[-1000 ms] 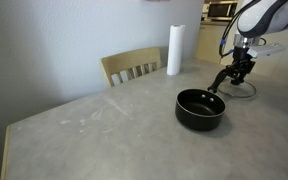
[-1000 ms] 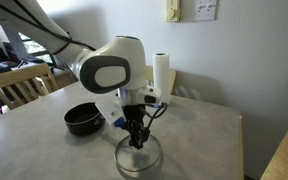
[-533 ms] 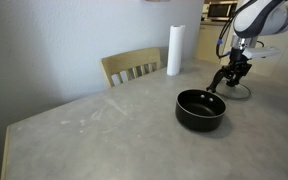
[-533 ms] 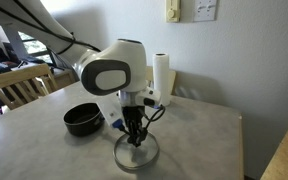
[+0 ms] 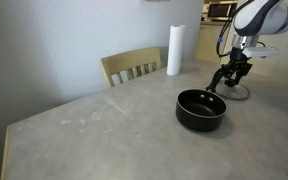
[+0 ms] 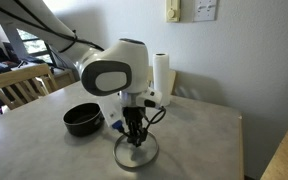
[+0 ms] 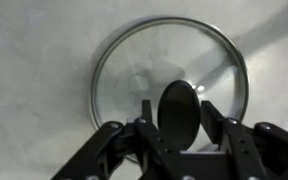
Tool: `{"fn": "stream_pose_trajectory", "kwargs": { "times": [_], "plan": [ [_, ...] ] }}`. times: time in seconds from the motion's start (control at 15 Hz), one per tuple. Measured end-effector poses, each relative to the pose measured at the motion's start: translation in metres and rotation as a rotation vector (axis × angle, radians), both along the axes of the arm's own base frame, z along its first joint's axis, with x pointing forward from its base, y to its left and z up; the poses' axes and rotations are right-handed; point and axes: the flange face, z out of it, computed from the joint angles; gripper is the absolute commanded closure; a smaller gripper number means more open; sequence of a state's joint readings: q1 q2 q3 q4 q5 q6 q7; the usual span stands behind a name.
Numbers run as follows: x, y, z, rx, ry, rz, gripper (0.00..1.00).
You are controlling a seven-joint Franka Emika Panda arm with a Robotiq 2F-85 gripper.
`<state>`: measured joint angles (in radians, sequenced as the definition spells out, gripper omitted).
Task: Remove the lid from the pot and put it on the table
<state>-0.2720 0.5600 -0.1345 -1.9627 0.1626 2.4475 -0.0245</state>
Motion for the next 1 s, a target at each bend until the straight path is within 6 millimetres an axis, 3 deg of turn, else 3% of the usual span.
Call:
{"fn": "stream_pose_trajectory", "kwargs": {
  "times": [0.13,0.53,0.73,1.0],
  "plan": [
    [0.0,-0.002,0.001,0.0,-0.002,-0.002,0.01],
    [-0.003,-0.011,0.01,-0.008,0.004,0.008,0.0],
    [-0.012,-0.023,0.031,-0.035,0.034,0.059,0.0],
    [-0.035,-0.046,0.074,-0.089,0.121,0.176,0.0]
  ]
}}
